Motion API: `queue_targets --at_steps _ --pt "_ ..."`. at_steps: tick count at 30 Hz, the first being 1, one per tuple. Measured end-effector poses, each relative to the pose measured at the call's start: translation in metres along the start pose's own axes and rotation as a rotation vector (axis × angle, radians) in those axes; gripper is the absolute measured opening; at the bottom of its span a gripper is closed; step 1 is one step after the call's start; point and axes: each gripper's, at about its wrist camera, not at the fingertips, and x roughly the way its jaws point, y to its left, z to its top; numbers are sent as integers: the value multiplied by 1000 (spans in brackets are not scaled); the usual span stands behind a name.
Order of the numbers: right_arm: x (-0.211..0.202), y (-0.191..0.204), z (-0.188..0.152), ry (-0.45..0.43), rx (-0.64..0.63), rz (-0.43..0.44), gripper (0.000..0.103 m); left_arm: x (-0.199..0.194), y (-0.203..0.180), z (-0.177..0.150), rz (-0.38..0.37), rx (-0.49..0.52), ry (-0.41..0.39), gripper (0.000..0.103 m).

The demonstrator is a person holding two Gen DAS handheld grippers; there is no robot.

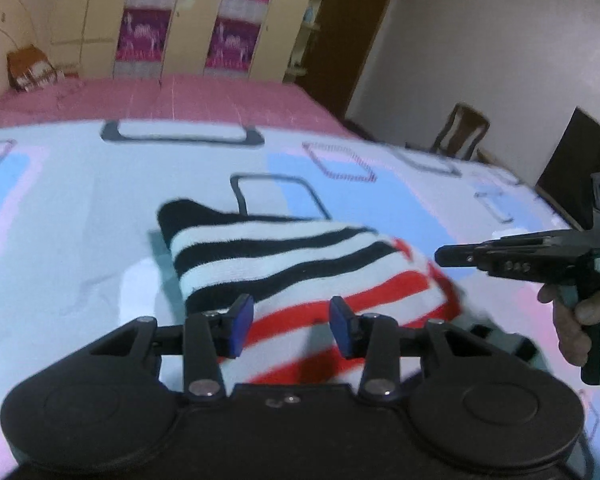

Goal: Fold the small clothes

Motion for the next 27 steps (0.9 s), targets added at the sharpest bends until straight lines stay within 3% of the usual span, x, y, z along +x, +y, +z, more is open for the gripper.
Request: queue_targets --at_steps 4,5,7,10,16,21,27 --pt "-44 14 -7 -22 -43 82 0 -36 -11 -16 -16 1 -13 40" --pt "-50 18 -12 -9 -58 96 0 -39 -14 -19 -23 4 -7 33" --pt "-55 26 -26 23 -103 107 0 -39 -23 -27 -23 29 23 33" --pt "-34 31 -51 136 -158 72 0 -23 -33 -39 26 84 69 34" --pt "-37 34 -56 103 -136 40 0 -30 -39 -42 58 98 61 34" --pt "-85 38 -64 44 -153 63 0 -70 -54 -55 63 111 38 30" --pt "-79 33 -102 158 -168 80 0 -70 -64 -100 114 56 115 31"
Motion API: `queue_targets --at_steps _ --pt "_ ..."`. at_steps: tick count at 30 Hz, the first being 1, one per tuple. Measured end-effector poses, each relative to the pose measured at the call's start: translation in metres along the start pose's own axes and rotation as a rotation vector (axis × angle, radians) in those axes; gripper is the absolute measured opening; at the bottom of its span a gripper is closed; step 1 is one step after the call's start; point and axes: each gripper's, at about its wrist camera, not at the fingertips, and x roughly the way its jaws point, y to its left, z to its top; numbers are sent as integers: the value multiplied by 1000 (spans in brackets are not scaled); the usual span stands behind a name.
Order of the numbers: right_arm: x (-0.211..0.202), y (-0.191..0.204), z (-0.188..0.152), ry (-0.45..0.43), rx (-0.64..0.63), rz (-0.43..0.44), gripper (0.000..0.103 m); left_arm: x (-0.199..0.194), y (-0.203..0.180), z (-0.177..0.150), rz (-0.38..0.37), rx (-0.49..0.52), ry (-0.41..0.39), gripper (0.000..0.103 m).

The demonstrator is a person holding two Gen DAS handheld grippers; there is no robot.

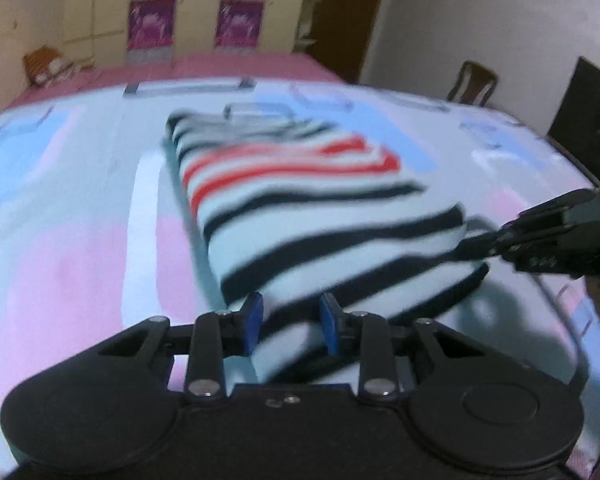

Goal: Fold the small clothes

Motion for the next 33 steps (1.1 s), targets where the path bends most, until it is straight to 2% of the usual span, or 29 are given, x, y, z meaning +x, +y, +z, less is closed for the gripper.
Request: queue_targets --at_steps 3,12,17,22,24,25,26,27,28,29,33 --pt "-5 0 -5 -16 23 7 0 0 1 -4 16 -37 -15 31" --pt "-6 -3 -8 -25 29 23 0 -3 -18 -1 108 -12 -3 31" --pt "-45 -2 -11 -103 59 20 0 -26 -35 -4 156 -16 -40 29" --pt "-70 -3 -24 -121 91 28 0 -43 -54 -12 163 -19 -60 29" --pt "-80 -3 -29 -130 101 27 0 -52 -61 -16 153 -35 -73 35" --pt "-86 -4 -32 -137 112 28 0 -56 -65 -17 150 -43 -83 52" --pt "-91 -4 -35 -144 124 21 4 -62 -70 -19 166 -49 -100 91" --pt "-96 -4 -39 -152 143 -6 47 -67 -76 -22 199 -55 -124 103" --pt "-103 -3 -44 -165 154 -38 103 -73 -82 -25 233 -55 -156 103" --pt "-113 -2 -50 -213 147 -43 101 -77 -87 -27 242 -56 -153 103" --pt "-139 2 -68 -208 169 -47 101 -97 -102 -33 253 -85 -152 103"
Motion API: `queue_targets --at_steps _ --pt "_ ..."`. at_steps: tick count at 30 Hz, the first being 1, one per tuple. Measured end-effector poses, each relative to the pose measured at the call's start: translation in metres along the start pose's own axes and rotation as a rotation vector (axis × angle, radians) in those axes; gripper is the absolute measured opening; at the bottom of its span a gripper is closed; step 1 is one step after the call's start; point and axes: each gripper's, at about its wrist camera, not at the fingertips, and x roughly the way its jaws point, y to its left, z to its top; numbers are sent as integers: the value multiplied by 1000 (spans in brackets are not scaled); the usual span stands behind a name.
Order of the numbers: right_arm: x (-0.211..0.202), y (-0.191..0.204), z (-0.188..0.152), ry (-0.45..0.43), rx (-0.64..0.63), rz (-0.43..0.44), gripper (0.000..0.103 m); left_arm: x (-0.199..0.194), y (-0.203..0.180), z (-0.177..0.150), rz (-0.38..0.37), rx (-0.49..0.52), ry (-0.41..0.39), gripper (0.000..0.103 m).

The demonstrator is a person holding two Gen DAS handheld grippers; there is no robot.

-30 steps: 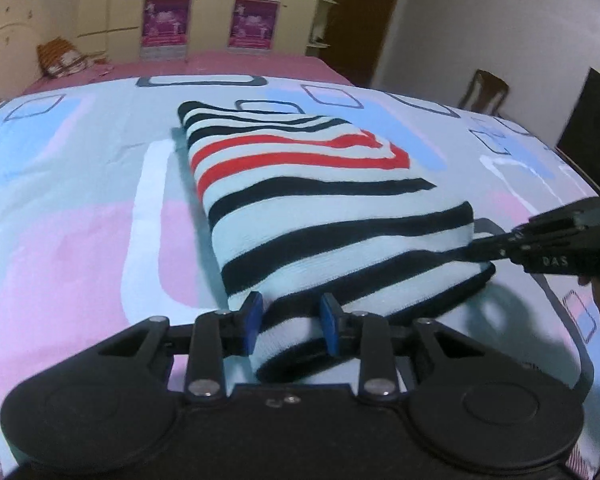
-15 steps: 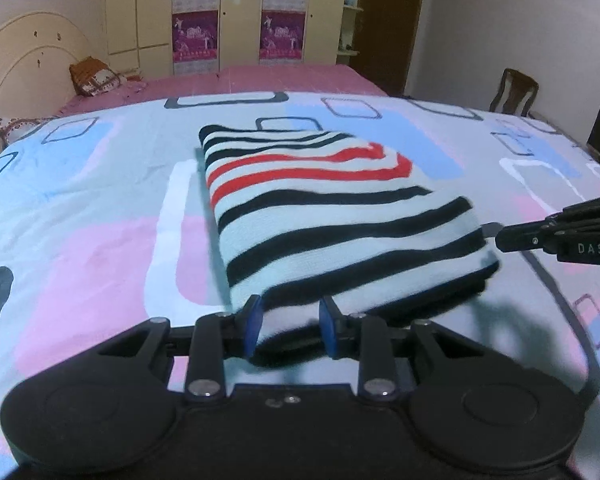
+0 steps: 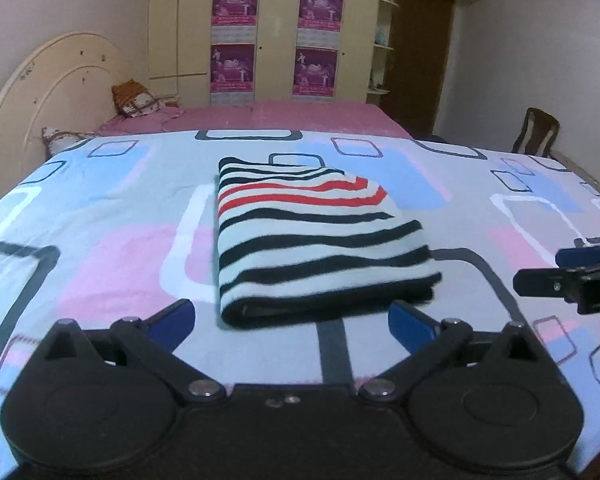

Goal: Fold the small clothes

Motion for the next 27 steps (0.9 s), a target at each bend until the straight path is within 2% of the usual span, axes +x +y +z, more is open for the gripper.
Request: queue_targets --at_steps 8,14,21,27 --pt "-68 18 -24 -13 30 -37 103 -60 -26 -14 4 12 -32 103" --pt "-119 37 -43 -54 5 -40 103 -103 -39 -28 12 -6 -75 103" --pt "-159 49 -60 -77 17 -45 103 -154 -50 -34 6 4 -124 103" --pt "-194 54 -64 -120 44 -39 103 -177 -60 -39 -2 0 -154 103"
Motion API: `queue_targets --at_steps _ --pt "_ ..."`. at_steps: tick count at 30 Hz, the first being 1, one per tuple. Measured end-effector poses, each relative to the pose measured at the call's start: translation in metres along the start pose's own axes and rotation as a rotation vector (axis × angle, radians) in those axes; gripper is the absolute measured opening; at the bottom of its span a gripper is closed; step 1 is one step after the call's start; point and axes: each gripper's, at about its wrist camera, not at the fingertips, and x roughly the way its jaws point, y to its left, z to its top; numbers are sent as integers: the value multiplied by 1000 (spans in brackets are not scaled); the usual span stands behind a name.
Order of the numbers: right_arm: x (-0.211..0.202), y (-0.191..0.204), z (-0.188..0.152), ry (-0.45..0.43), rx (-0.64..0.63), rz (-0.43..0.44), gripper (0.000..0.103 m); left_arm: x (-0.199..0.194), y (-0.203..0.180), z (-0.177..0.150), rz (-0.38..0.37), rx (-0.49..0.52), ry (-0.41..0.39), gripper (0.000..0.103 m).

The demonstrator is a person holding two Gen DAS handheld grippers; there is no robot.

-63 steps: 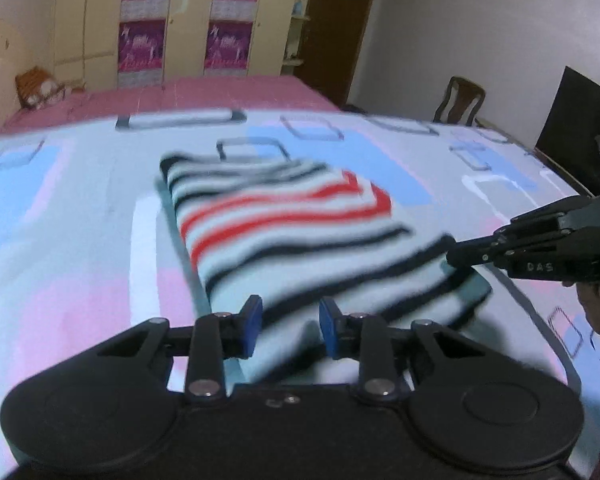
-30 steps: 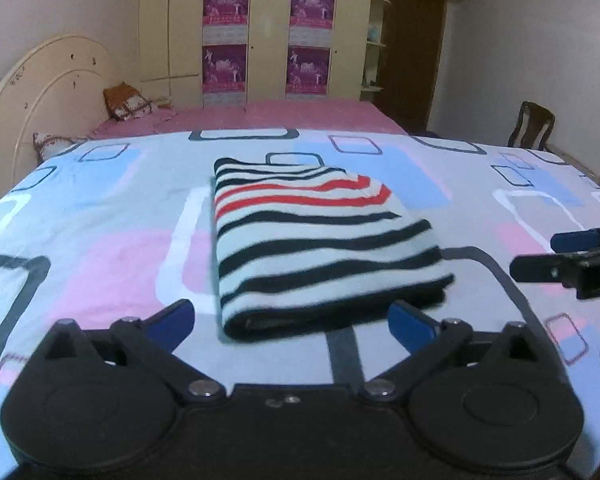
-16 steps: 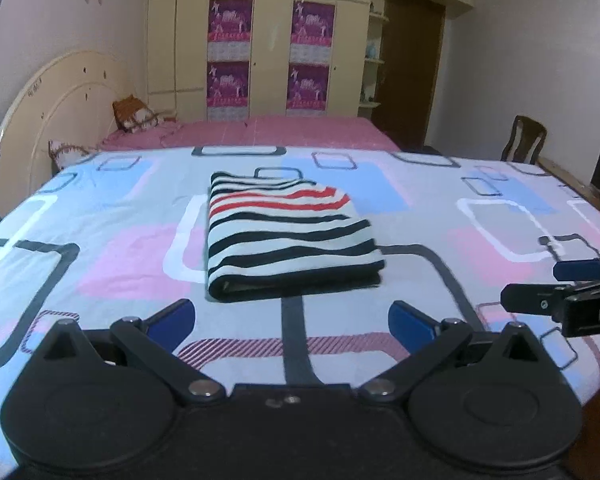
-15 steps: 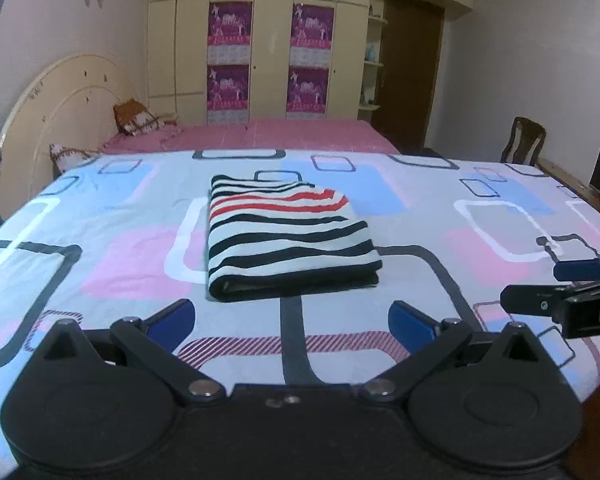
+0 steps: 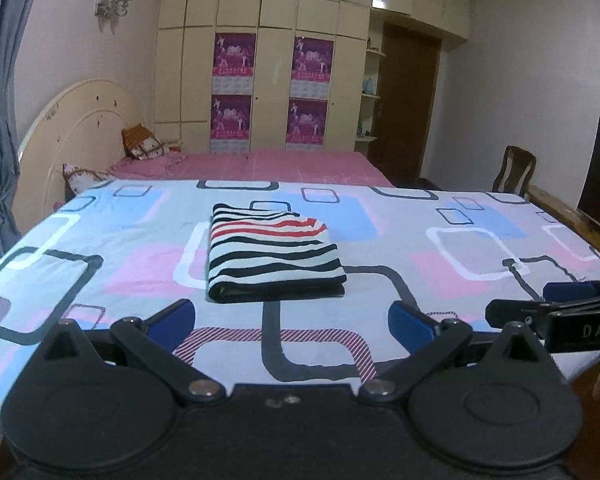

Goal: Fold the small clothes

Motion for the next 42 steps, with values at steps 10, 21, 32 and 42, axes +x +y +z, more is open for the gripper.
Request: queue_targets --at_steps 10,21,32,42 --pt "-10 0 1 -24 -5 -5 103 -7 -2 1 1 14 -22 103" --pt "-8 -3 1 -27 -12 -3 103 -8 -3 3 -3 18 -33 103" --pt "-9 -9 3 -30 -9 -4 103 -9 -5 4 -9 24 -33 103" --pt "-10 -12 5 -33 -12 -15 103 -8 -5 4 -14 25 -33 103"
